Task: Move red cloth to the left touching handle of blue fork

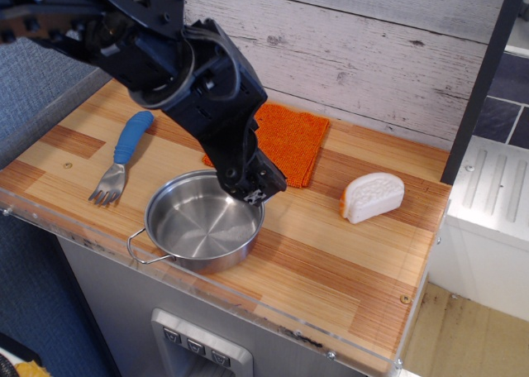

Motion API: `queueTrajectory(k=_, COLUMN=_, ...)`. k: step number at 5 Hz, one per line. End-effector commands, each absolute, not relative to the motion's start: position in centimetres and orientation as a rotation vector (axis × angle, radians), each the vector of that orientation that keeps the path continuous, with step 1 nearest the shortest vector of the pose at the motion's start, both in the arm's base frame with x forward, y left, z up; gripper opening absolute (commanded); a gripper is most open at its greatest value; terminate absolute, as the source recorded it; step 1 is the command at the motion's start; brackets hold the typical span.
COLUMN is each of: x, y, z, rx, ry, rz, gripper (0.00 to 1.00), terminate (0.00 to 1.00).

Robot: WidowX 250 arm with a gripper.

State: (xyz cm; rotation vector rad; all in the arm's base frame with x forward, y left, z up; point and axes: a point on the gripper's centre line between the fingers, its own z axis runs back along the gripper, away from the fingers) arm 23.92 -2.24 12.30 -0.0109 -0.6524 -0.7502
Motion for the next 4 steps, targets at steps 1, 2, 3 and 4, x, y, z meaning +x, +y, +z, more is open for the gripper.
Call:
queueTrajectory(k=1, x=23.9, y=-2.2, z=12.3, rx=-0.011, ry=-0.652, rz=-0.750, gripper=1.00, terminate=0.00)
queueTrajectory(k=2, x=26.0, y=-1.0, z=12.8, rx=-0.059, ry=-0.696, rz=-0.675, gripper=1.00, terminate=0.00)
queueTrajectory(k=3, x=27.8, y=0.0, z=12.8, rx=-0.059, ry=-0.732, rz=-0.541, gripper=1.00, terminate=0.00)
queueTrajectory(k=4, x=29.5, y=1.7, z=13.0, rx=0.007, ry=-0.729, rz=-0.348, gripper=1.00, terminate=0.00)
